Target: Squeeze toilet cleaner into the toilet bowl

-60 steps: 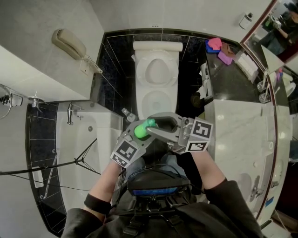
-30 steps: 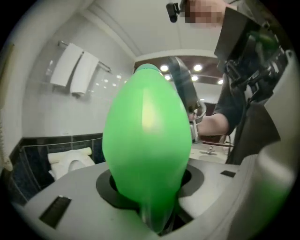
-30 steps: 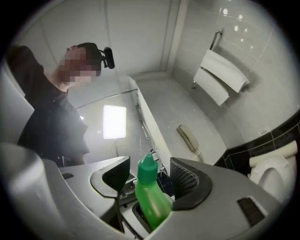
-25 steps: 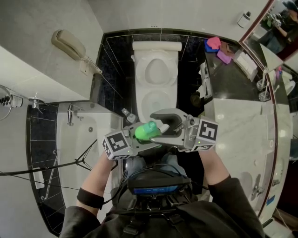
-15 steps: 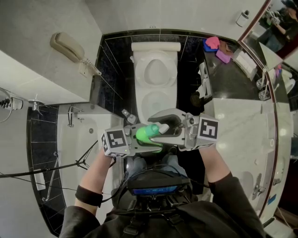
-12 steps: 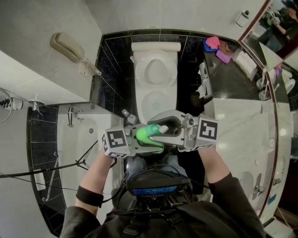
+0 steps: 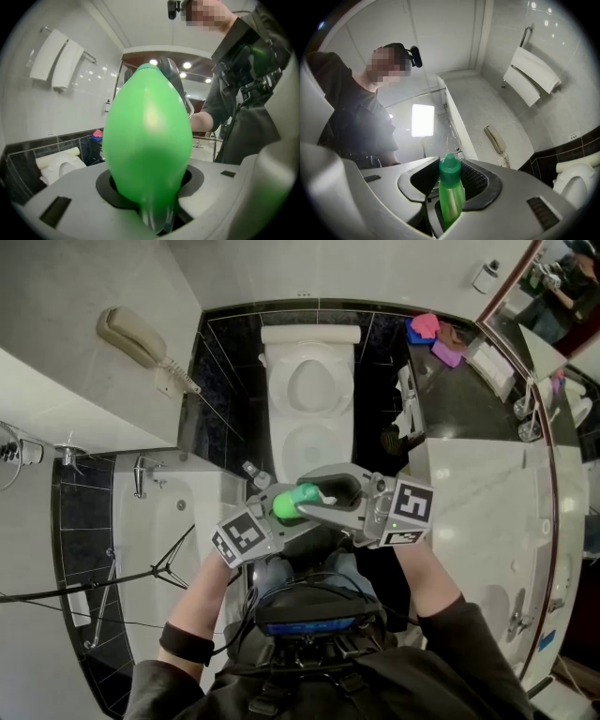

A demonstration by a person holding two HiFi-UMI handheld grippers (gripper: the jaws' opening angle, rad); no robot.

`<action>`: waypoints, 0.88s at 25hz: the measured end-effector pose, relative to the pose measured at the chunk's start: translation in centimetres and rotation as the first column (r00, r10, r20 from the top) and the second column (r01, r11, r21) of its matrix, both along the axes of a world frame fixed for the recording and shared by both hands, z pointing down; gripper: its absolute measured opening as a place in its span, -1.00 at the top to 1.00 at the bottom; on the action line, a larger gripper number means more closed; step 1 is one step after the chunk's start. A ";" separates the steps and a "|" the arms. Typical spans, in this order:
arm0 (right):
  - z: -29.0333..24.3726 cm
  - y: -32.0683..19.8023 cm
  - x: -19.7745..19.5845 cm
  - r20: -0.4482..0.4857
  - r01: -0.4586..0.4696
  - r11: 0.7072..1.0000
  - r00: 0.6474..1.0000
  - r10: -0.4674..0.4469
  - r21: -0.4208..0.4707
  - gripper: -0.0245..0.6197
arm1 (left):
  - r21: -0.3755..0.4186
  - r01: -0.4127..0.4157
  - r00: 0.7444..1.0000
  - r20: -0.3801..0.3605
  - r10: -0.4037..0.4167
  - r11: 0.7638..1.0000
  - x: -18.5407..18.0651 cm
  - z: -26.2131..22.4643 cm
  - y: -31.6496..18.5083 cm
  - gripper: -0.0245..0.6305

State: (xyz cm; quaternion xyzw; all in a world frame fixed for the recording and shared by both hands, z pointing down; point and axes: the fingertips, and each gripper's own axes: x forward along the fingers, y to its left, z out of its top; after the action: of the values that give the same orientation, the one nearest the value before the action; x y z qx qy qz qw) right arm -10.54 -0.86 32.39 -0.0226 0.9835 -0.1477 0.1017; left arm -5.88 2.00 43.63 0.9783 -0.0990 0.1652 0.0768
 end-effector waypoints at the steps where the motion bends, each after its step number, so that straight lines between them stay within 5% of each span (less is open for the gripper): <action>1: 0.3 -0.1 0.0 -0.009 -0.009 1.000 1.000 0.009 -0.025 0.44 | 0.028 0.042 0.999 0.021 -0.043 0.999 -0.1 0.4 -0.6 0.37; 7: 2.2 -0.8 -0.6 -0.074 -0.070 0.983 0.996 0.058 -0.172 0.43 | 0.183 0.292 0.949 0.068 -0.308 0.939 -1.3 2.2 -3.5 0.37; 14: 4.9 -2.2 -0.7 -0.168 -0.195 0.930 0.974 0.148 -0.311 0.44 | 0.257 0.464 0.861 0.094 -0.500 0.848 -2.8 4.8 -4.9 0.37; 20: 6.4 -2.0 -1.1 -0.229 -0.229 0.889 0.962 0.146 -0.397 0.44 | 0.341 0.541 0.787 0.117 -0.605 0.769 -4.1 6.3 -5.2 0.37; 22: 6.6 -1.8 -1.2 -0.239 -0.231 0.883 0.961 0.141 -0.408 0.44 | 0.356 0.544 0.779 0.122 -0.615 0.760 -4.4 6.6 -5.2 0.37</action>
State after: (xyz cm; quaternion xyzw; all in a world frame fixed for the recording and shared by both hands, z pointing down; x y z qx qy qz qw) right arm -11.71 -2.71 39.02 -0.1543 0.9246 -0.3481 0.0073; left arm -10.24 -3.16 50.25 0.8722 -0.4308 0.2287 -0.0377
